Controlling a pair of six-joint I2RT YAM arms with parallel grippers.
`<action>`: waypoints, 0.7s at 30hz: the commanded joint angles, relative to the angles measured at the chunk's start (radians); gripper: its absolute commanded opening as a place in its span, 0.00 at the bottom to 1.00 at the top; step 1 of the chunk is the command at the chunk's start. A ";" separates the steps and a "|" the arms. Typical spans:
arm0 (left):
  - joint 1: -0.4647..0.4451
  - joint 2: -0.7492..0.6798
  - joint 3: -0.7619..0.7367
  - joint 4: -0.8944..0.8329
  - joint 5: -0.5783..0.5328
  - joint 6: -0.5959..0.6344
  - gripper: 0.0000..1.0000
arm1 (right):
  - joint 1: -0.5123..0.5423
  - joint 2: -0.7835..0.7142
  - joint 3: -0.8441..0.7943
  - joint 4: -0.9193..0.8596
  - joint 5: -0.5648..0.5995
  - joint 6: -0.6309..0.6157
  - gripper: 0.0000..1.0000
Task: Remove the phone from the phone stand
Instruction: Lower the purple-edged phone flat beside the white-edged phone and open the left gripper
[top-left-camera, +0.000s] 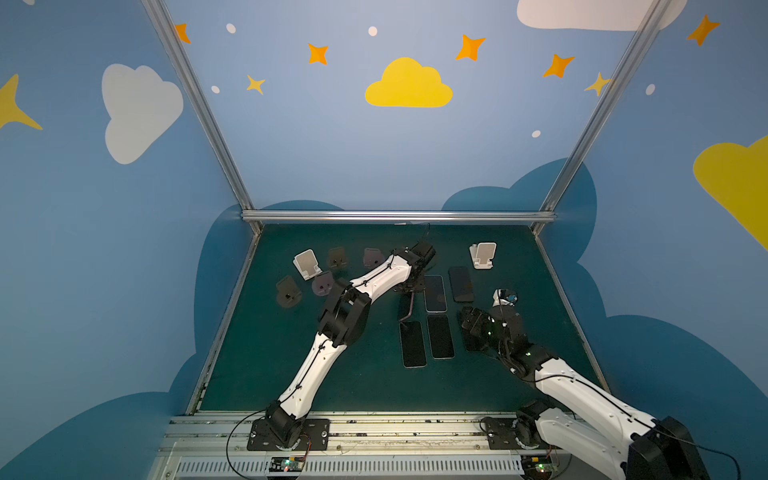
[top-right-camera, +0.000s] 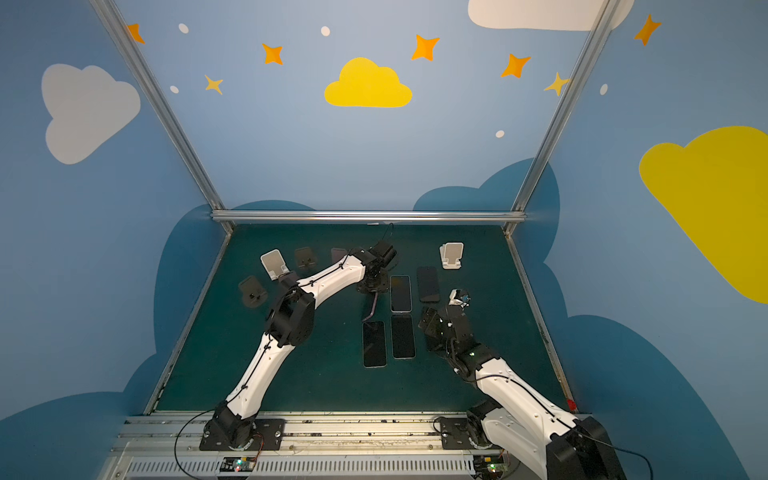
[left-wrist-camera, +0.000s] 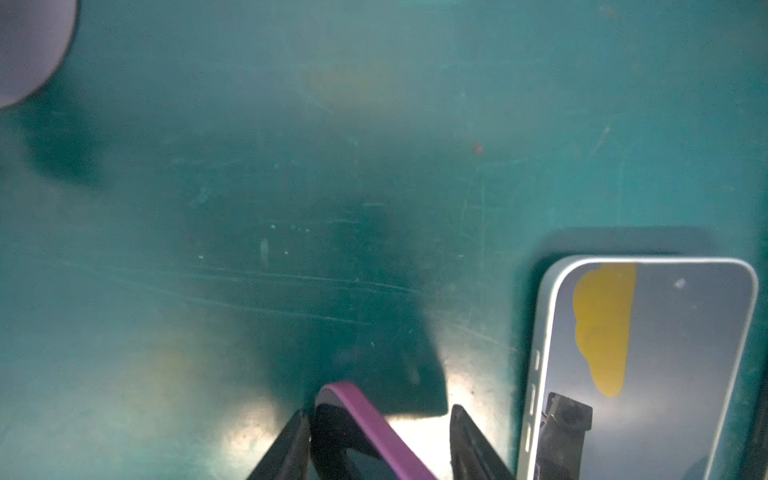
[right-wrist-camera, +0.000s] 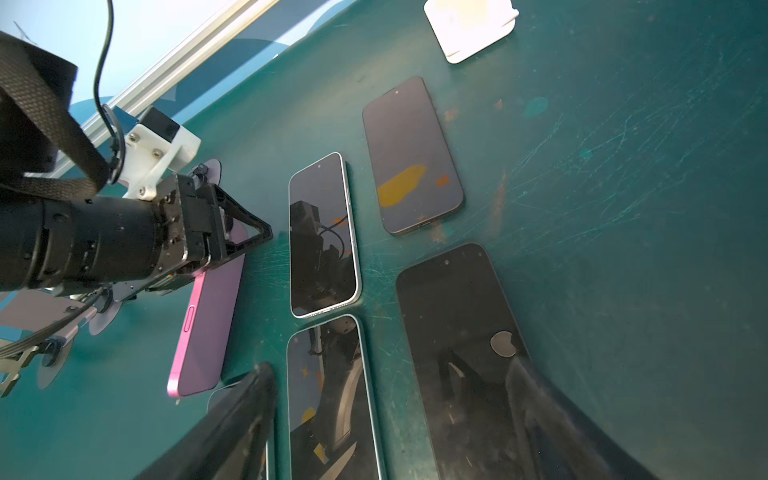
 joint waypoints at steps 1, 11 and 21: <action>-0.002 -0.007 -0.008 -0.006 -0.003 -0.022 0.52 | -0.001 -0.006 0.011 -0.011 0.009 0.004 0.87; -0.011 -0.059 -0.044 0.021 -0.081 -0.088 0.58 | -0.001 0.003 0.014 -0.005 0.000 0.007 0.87; -0.031 -0.014 -0.032 0.074 -0.178 -0.178 0.59 | -0.001 0.001 0.014 -0.009 -0.013 0.012 0.87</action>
